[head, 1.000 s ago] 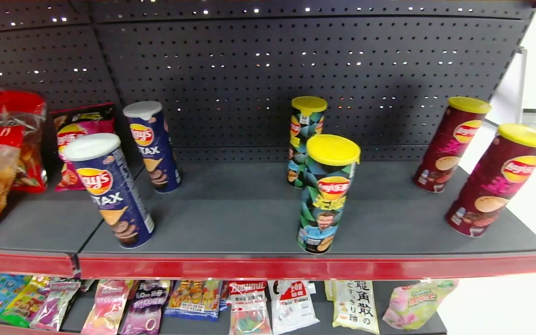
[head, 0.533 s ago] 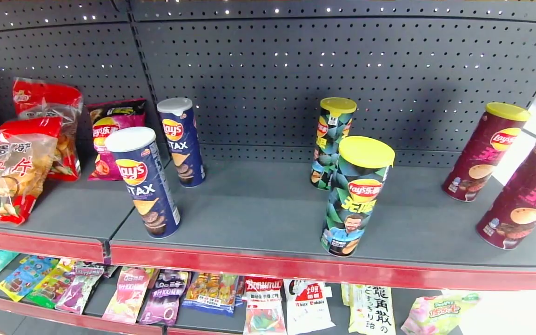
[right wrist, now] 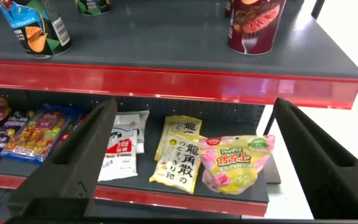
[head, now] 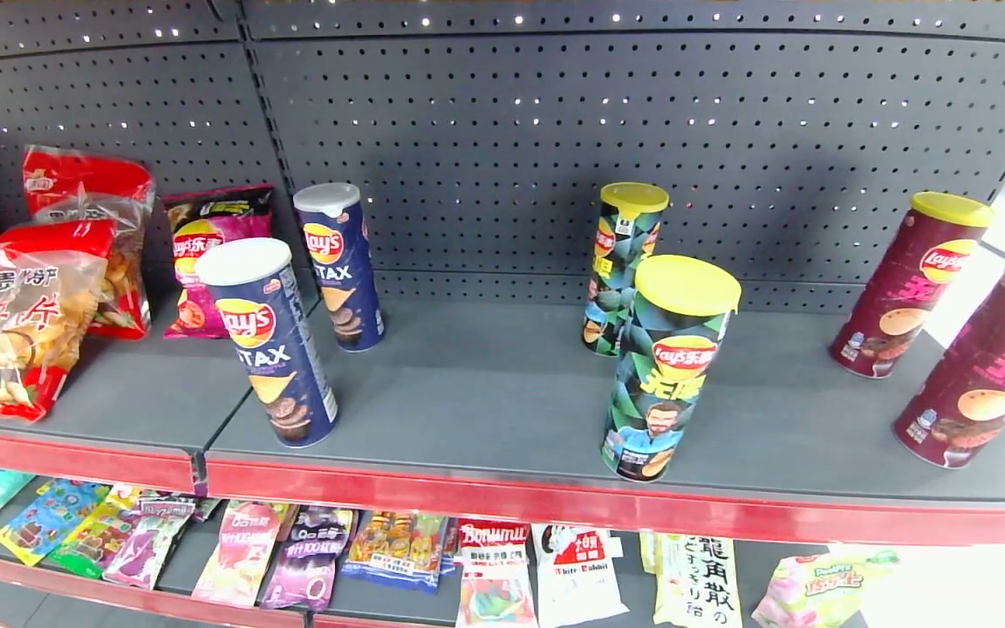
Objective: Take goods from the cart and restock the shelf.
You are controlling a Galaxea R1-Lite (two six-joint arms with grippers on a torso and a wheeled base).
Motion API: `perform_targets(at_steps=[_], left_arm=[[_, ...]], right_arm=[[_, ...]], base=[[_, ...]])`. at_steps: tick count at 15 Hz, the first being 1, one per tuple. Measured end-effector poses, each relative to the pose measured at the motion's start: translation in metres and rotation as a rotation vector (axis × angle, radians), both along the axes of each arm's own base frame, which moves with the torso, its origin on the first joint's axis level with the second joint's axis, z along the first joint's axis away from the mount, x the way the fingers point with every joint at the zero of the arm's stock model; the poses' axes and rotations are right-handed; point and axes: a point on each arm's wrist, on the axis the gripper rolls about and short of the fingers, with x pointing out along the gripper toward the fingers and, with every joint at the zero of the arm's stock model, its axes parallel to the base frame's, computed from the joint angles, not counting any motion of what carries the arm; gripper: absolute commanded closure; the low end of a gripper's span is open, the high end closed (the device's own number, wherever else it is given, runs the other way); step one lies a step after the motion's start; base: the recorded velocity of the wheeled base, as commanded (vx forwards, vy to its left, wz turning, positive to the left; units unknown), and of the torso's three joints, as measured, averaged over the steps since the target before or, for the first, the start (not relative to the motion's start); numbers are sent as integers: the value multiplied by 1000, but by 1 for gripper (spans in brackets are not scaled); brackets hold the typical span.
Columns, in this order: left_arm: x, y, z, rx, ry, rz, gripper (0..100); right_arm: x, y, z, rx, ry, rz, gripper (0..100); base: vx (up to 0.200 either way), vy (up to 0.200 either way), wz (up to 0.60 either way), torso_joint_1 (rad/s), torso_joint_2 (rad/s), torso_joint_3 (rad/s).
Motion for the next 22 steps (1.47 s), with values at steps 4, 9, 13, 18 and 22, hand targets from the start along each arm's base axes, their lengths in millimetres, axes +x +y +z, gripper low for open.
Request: perform_targets(at_steps=[4,9,13,18,22], left_arm=[[2,-5,-24,2,-268,-256,0],[2,-3,-40,-8,-229,-156,0],[2,-3,-41,-6,-230,-157,0],[2,-3,-41,-5,-231,-153,0],[3,-3,-43,7,-221,-153,0]], right_arm=[[0,0,0,0,0,0,0],[-3,0,17,-25,-56,26,0],[0,1,88,-26,-106,155,0],[54,5,112,-101,99,209,0],[94,11,116,-105,228,253,0]], base=[[0,0,0,0,0,0],[0,0,0,0,0,0],[0,0,0,0,0,0],[0,0,0,0,0,0],[0,0,0,0,0,0]])
